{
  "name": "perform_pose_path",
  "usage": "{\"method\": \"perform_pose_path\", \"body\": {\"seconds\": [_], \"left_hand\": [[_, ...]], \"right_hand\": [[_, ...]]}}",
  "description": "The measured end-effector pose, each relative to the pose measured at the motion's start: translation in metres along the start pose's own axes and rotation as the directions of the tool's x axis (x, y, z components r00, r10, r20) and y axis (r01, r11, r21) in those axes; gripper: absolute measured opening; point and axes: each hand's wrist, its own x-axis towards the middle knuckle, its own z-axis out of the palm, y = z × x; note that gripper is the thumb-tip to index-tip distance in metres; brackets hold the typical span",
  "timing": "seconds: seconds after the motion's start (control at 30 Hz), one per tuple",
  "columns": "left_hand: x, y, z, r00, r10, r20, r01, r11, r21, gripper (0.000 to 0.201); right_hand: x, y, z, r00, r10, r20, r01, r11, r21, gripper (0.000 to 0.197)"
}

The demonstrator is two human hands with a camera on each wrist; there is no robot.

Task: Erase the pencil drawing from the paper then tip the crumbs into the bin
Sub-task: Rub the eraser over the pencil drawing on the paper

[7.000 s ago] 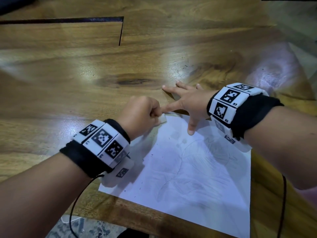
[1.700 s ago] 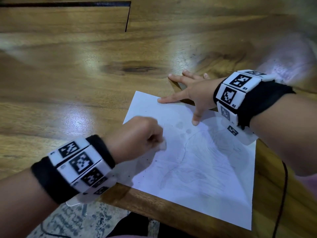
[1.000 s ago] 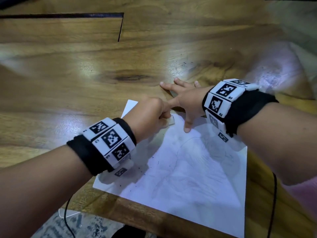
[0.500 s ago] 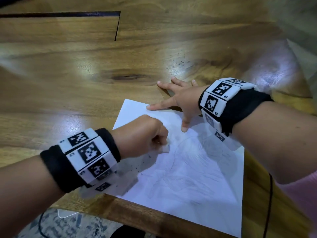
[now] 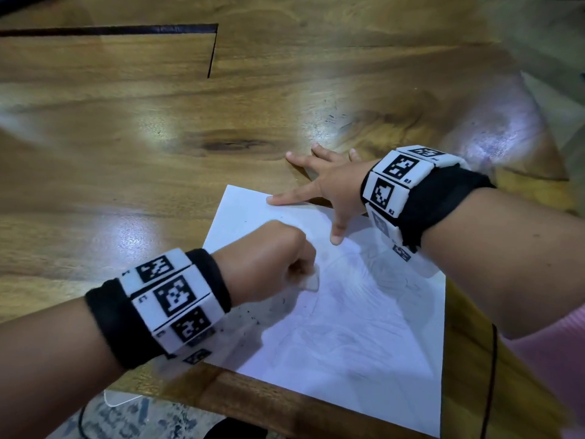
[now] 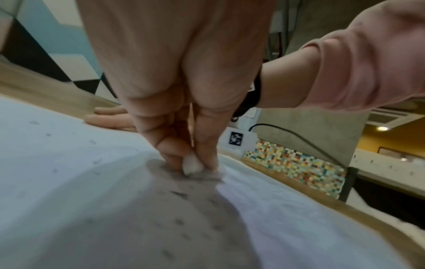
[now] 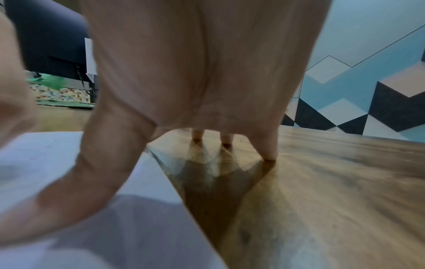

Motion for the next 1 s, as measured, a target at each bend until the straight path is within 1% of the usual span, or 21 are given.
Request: {"method": "perform_pose_path", "body": {"seconds": [0.03,0.1,0.13,0.17,0.23,0.3,0.33,0.37,0.43,0.5,0.53,0.6,0.67,0.73,0.77,0.8,0.83,0.9,0.93,0.97,1.0], "left_hand": [[0.007,-0.001,-0.004,0.997,-0.034,-0.069,0.033,0.999,-0.009,0.005],[0.024,-0.004,-0.013,0.965,-0.129,-0.229,0.122,0.992,-0.043,0.003],[0.029,-0.004,-0.014,0.949,-0.156,-0.275,0.146,0.988,-0.056,0.002],[0.031,-0.004,-0.012,0.945,-0.153,-0.289,0.143,0.988,-0.056,0.002],[0.020,-0.002,-0.003,0.972,-0.064,-0.225,0.054,0.997,-0.048,0.005],[0.003,-0.002,0.005,0.994,0.028,-0.105,-0.033,0.998,-0.048,0.006],[-0.001,-0.003,0.006,0.998,0.036,-0.053,-0.039,0.998,-0.049,0.004],[-0.002,-0.005,0.005,0.999,0.028,-0.041,-0.030,0.998,-0.046,0.002],[0.009,-0.006,-0.001,0.992,-0.020,-0.127,0.015,0.999,-0.037,0.003],[0.025,-0.004,-0.009,0.963,-0.124,-0.240,0.115,0.992,-0.052,0.005],[0.030,-0.002,-0.011,0.951,-0.144,-0.273,0.135,0.989,-0.055,0.006],[0.027,-0.002,-0.006,0.959,-0.072,-0.273,0.063,0.997,-0.040,0.002],[0.011,-0.001,0.001,0.989,0.040,-0.146,-0.045,0.999,-0.029,0.008],[0.000,-0.001,0.006,0.998,0.070,-0.004,-0.070,0.997,-0.035,0.011],[0.001,-0.002,0.005,0.998,0.069,0.013,-0.068,0.997,-0.026,0.009],[0.005,-0.003,0.003,0.998,0.061,-0.022,-0.061,0.998,-0.009,0.005],[0.011,-0.005,-0.001,0.995,0.032,-0.090,-0.032,0.999,0.000,0.003],[0.022,-0.008,-0.006,0.971,-0.050,-0.234,0.046,0.999,-0.022,0.003],[0.023,-0.009,-0.007,0.963,-0.067,-0.263,0.061,0.998,-0.031,0.004],[0.020,-0.009,-0.006,0.967,-0.056,-0.247,0.051,0.998,-0.027,0.005],[0.014,-0.010,-0.004,0.981,-0.025,-0.193,0.021,1.000,-0.023,0.005]], "right_hand": [[0.000,-0.001,0.000,1.000,-0.006,-0.002,0.006,1.000,-0.001,0.106],[-0.001,-0.001,0.000,1.000,-0.015,-0.017,0.015,1.000,0.000,0.098],[-0.001,-0.001,0.000,1.000,-0.017,-0.024,0.017,1.000,0.003,0.095],[-0.001,0.000,0.000,0.999,-0.019,-0.027,0.019,1.000,0.006,0.094],[0.000,0.000,0.000,1.000,-0.023,-0.017,0.023,1.000,0.005,0.101],[0.001,0.000,0.001,1.000,-0.014,-0.005,0.014,1.000,-0.014,0.108],[0.001,0.000,0.001,1.000,-0.006,-0.002,0.006,1.000,-0.018,0.109],[0.001,0.000,0.002,1.000,-0.004,-0.002,0.004,1.000,-0.017,0.109],[0.000,0.000,0.001,1.000,-0.014,-0.008,0.013,1.000,-0.006,0.104],[-0.002,-0.001,0.001,1.000,-0.019,-0.023,0.019,1.000,-0.001,0.091],[-0.002,-0.001,0.001,0.999,-0.015,-0.028,0.015,1.000,-0.004,0.087],[-0.001,-0.001,0.000,1.000,-0.014,-0.021,0.014,1.000,-0.009,0.092],[0.000,0.000,0.001,1.000,-0.015,-0.001,0.015,1.000,-0.018,0.104],[0.001,0.001,0.000,1.000,-0.003,0.005,0.003,1.000,-0.027,0.109],[0.001,0.001,0.000,1.000,-0.001,0.003,0.001,1.000,-0.026,0.109],[0.001,0.001,0.000,1.000,-0.006,0.001,0.006,1.000,-0.022,0.108],[0.002,0.001,0.000,1.000,-0.015,-0.003,0.015,1.000,-0.016,0.107],[0.002,0.002,0.001,1.000,-0.025,-0.005,0.025,1.000,-0.002,0.104],[0.002,0.002,0.001,1.000,-0.023,-0.003,0.023,1.000,-0.001,0.104],[0.002,0.003,0.001,1.000,-0.019,-0.002,0.019,1.000,-0.006,0.104],[0.002,0.002,0.001,1.000,-0.014,0.002,0.014,1.000,-0.012,0.106]]}}
